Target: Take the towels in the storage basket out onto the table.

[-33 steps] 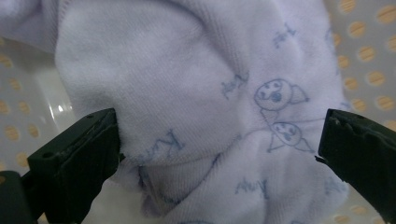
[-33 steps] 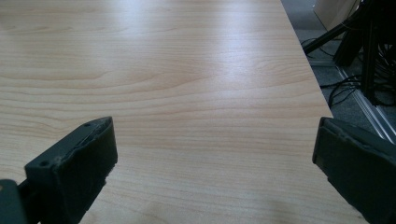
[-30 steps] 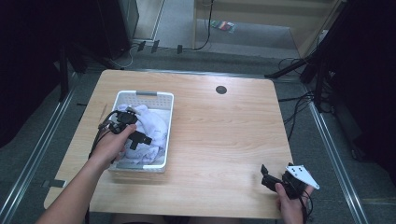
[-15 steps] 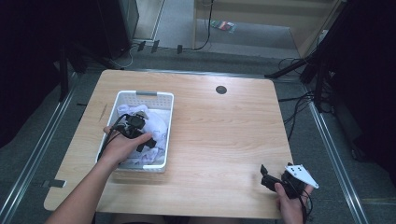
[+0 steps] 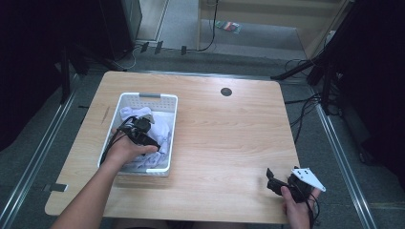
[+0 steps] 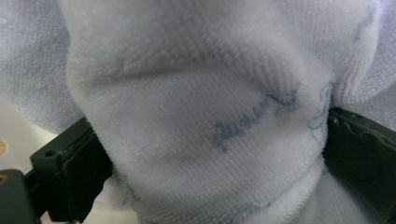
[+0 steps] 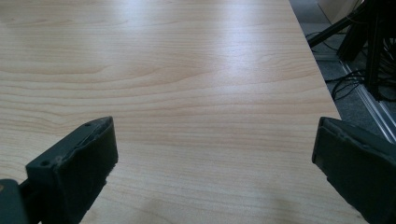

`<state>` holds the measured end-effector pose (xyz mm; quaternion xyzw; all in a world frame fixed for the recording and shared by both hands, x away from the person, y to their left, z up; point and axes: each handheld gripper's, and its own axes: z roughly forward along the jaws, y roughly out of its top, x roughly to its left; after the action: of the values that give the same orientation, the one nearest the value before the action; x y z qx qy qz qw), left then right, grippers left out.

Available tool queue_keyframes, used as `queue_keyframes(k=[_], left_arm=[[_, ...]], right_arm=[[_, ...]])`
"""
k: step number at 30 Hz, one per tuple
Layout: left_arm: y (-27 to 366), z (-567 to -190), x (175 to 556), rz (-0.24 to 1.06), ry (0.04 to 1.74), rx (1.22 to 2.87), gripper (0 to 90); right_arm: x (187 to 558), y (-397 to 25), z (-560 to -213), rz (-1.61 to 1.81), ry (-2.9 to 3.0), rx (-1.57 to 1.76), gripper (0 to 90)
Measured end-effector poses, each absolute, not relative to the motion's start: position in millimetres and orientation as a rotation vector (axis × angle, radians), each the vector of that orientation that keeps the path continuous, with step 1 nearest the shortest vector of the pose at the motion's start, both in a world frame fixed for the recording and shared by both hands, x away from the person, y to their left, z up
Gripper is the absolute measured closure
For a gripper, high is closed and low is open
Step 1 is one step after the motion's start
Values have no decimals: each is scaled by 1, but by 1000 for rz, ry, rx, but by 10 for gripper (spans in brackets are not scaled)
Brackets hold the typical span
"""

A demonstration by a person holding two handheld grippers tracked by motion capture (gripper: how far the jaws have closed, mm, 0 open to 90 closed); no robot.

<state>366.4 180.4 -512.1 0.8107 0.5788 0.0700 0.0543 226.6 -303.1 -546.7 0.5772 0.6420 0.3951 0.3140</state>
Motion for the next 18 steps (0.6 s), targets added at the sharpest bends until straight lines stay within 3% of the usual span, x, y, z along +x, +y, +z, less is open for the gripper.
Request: queue_keyframes(k=[10,18], left_arm=[[178,-511,366,265,1768,2487,104],[182,-506,364,328,1774,2490,322]], right_arm=[[227,-303,-547,1042,1696,1524,14],[227,-302,-547,1030,1703,1513,15]])
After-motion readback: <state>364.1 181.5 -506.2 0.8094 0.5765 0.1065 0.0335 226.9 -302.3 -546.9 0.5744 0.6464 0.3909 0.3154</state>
